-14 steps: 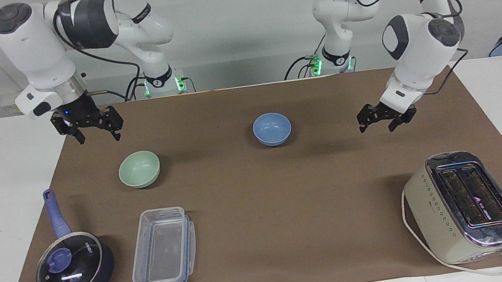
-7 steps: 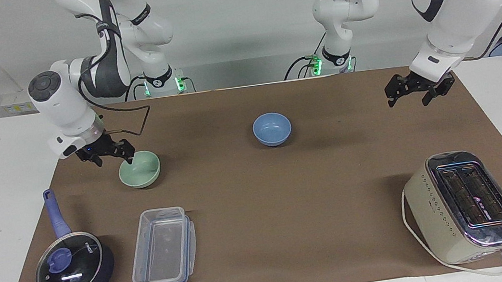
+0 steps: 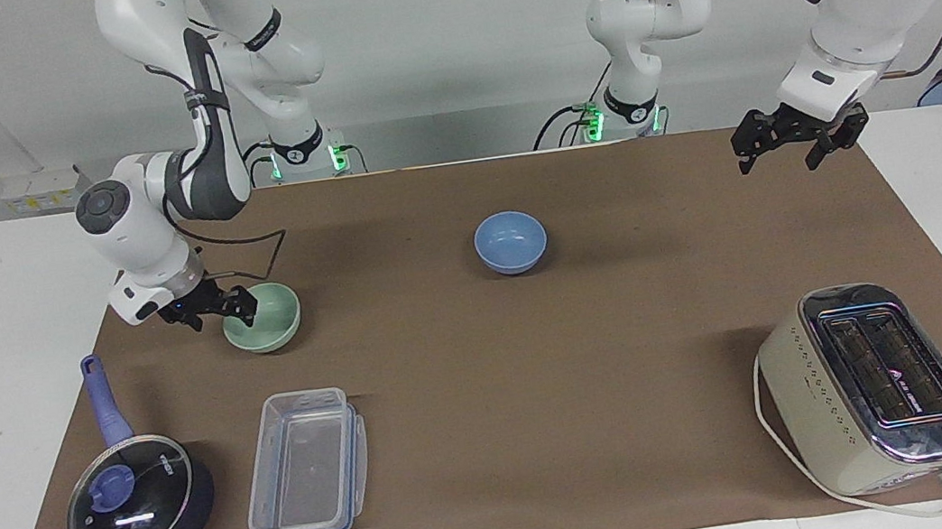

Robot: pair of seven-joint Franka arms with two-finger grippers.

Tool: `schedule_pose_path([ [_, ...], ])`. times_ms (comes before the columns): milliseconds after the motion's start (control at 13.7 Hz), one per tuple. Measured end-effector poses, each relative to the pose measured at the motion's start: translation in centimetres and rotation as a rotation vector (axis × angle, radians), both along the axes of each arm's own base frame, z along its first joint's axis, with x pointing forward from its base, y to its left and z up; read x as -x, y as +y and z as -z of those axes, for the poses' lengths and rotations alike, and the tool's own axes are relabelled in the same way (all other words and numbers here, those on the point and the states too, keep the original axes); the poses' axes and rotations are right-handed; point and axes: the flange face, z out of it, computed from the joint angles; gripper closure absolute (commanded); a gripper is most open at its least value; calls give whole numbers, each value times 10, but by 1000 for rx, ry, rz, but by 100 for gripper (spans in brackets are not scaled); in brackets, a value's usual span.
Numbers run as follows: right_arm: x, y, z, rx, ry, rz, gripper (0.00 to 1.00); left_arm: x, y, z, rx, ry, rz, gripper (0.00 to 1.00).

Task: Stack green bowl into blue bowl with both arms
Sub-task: 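Reach the right gripper to the pale green bowl rim and grasp it, then lift and carry the green bowl over the blue bowl with the right gripper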

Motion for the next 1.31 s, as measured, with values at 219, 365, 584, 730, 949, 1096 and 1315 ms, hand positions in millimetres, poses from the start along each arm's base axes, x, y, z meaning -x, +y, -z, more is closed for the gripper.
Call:
schedule_pose_path([
  [219, 4, 1, 8, -1, 1, 0, 34, 0, 0, 0, 0, 0, 0, 0],
  [365, 6, 1, 13, -1, 1, -1, 64, 0, 0, 0, 0, 0, 0, 0],
  [584, 7, 2, 14, -1, 2, -1, 100, 0, 0, 0, 0, 0, 0, 0],
  [730, 7, 2, 12, -10, 3, 7, 100, 0, 0, 0, 0, 0, 0, 0],
  [949, 6, 5, -4, -26, 22, 14, 100, 0, 0, 0, 0, 0, 0, 0],
  [1096, 8, 10, -20, -42, 40, 18, 100, 0, 0, 0, 0, 0, 0, 0],
  [1315, 20, 43, -64, -92, 61, -2, 100, 0, 0, 0, 0, 0, 0, 0],
])
